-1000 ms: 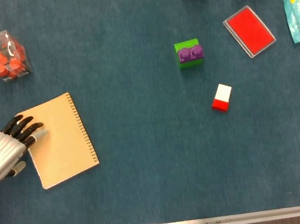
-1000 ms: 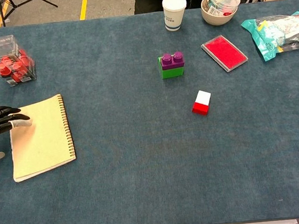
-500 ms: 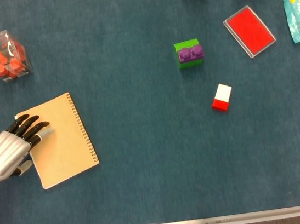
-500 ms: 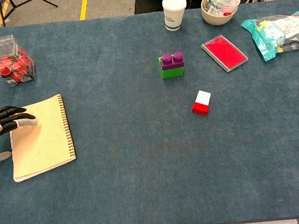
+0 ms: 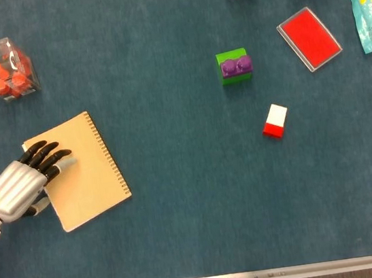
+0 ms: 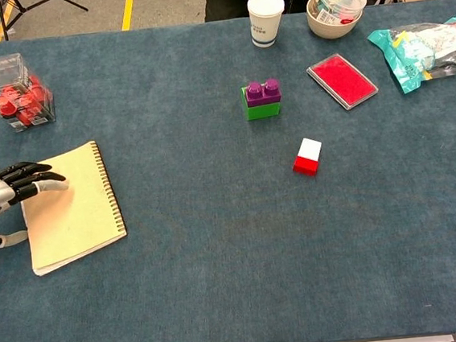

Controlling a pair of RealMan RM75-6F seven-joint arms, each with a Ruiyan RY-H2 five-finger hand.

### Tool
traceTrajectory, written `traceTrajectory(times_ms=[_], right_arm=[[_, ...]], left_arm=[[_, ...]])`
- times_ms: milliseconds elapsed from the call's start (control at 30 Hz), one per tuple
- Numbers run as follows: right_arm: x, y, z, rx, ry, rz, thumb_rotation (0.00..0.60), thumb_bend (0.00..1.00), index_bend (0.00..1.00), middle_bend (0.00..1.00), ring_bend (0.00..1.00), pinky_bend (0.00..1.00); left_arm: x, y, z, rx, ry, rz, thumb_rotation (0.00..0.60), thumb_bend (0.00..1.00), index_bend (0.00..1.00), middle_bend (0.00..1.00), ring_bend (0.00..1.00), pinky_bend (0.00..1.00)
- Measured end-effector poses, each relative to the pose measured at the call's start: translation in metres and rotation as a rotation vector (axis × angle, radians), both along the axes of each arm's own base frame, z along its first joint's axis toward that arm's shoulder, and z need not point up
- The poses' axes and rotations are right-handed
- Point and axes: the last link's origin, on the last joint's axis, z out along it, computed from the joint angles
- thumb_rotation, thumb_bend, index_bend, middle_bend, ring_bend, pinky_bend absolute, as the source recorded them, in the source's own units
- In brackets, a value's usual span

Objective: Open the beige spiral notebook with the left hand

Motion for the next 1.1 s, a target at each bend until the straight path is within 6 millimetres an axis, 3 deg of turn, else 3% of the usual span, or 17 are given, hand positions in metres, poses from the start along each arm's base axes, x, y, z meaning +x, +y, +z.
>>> traceTrajectory(times_ms=[633, 933, 1100], right_arm=[[-0.001, -0.001, 0.000, -0.022, -0.007, 0.002, 0.600, 0.39, 0.31, 0.30, 0.21, 0.29], [-0.004, 0.001, 0.002, -0.039, -0.019, 0.004, 0.600, 0.39, 0.31, 0.30, 0.21, 0.29], [-0.006, 0.001, 0.005, -0.052, -0.025, 0.007, 0.600, 0.39, 0.31, 0.30, 0.21, 0.29]], left_arm=[[0.040, 0.016, -0.028, -0.014, -0.236, 0.073, 0.600, 0.24, 0.13, 0.12, 0.03, 0.07], [0.065, 0.027, -0.036, -0.003, -0.332, 0.092, 0.600, 0.40, 0.14, 0.13, 0.03, 0.07], [0.081, 0.035, -0.035, 0.020, -0.381, 0.088, 0.600, 0.43, 0.17, 0.14, 0.03, 0.07]])
